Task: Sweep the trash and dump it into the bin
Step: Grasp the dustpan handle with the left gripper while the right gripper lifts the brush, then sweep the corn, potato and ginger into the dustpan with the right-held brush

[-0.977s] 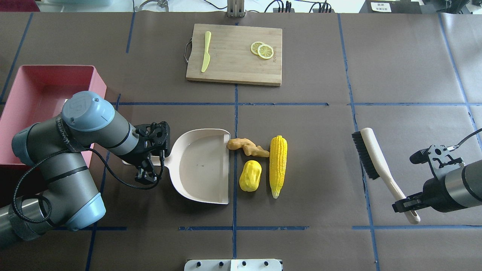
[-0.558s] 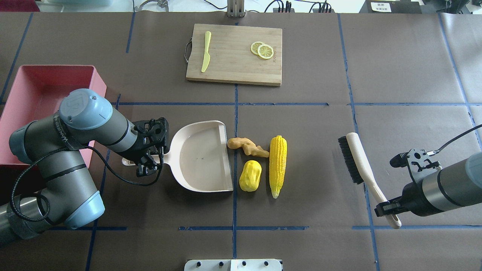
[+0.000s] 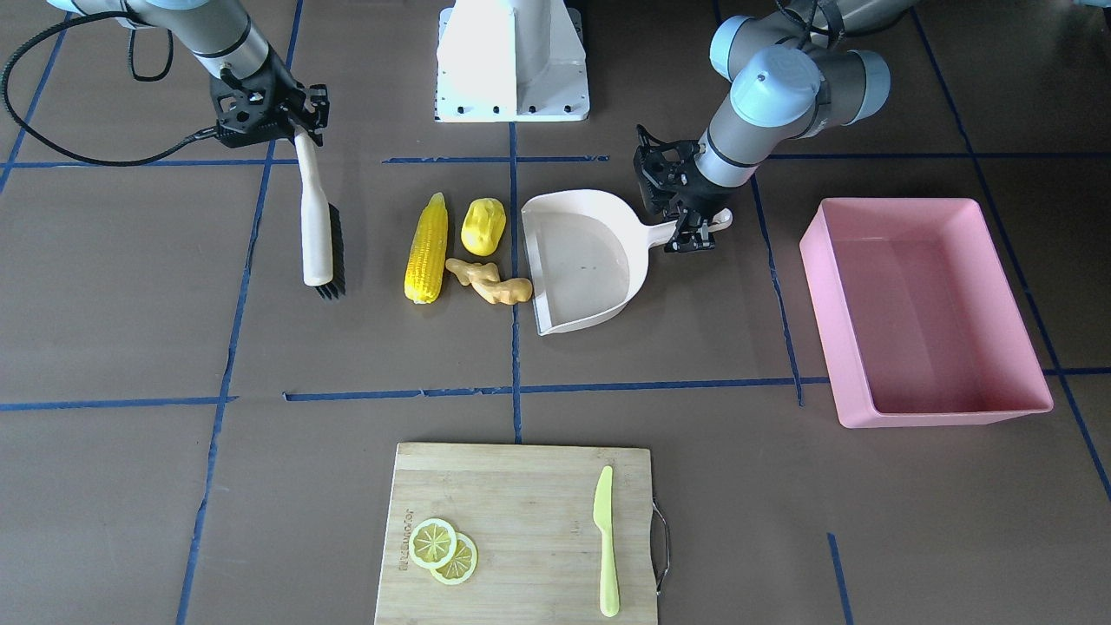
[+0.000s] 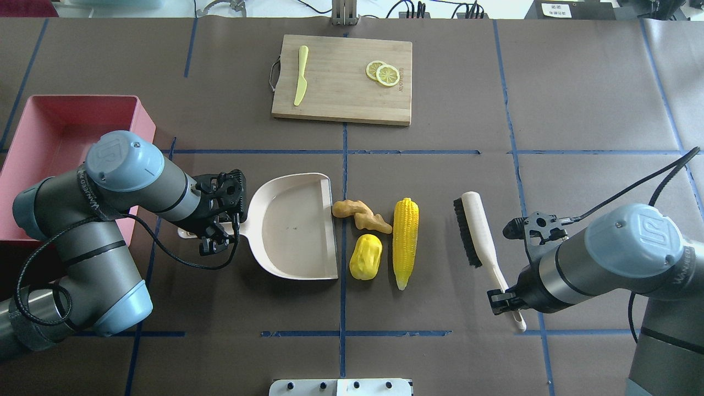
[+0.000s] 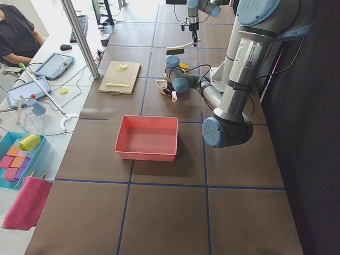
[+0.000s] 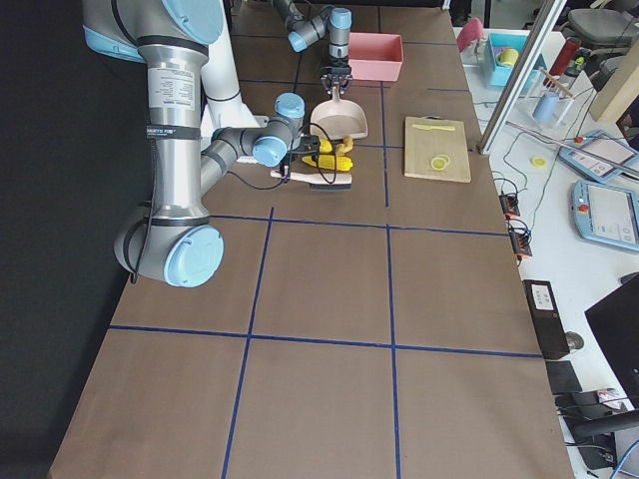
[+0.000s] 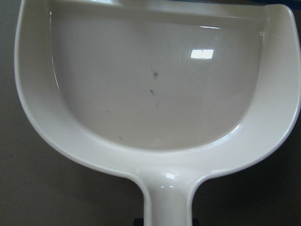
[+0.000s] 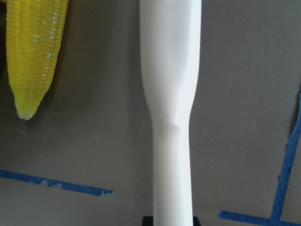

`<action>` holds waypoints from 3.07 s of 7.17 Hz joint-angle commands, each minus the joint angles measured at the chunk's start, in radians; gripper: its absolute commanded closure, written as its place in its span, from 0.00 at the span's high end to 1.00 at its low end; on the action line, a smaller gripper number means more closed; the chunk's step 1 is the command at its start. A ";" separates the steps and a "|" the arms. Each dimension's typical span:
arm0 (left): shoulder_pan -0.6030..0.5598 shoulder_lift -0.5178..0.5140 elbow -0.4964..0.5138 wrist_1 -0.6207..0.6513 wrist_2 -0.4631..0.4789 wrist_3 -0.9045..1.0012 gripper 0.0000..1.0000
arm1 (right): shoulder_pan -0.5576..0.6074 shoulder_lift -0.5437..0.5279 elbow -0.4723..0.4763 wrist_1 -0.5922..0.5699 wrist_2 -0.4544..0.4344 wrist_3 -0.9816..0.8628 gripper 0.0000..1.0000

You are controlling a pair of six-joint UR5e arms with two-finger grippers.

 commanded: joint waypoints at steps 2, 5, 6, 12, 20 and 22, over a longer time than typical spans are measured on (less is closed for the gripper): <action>0.005 0.000 -0.001 0.000 0.001 -0.001 0.15 | -0.040 0.208 -0.073 -0.167 -0.015 0.126 0.00; 0.007 -0.005 -0.002 0.000 0.001 -0.005 0.15 | -0.078 0.239 -0.093 -0.174 -0.038 0.242 0.00; 0.007 -0.005 -0.001 0.002 0.001 -0.005 0.15 | -0.104 0.251 -0.102 -0.174 -0.064 0.245 0.00; 0.019 -0.048 -0.001 0.054 0.045 -0.013 0.08 | -0.127 0.446 -0.211 -0.272 -0.106 0.228 0.00; 0.051 -0.082 0.019 0.055 0.066 -0.045 0.08 | -0.121 0.572 -0.322 -0.264 -0.120 0.188 0.00; 0.051 -0.082 0.019 0.055 0.066 -0.045 0.08 | -0.120 0.606 -0.330 -0.264 -0.118 0.188 0.00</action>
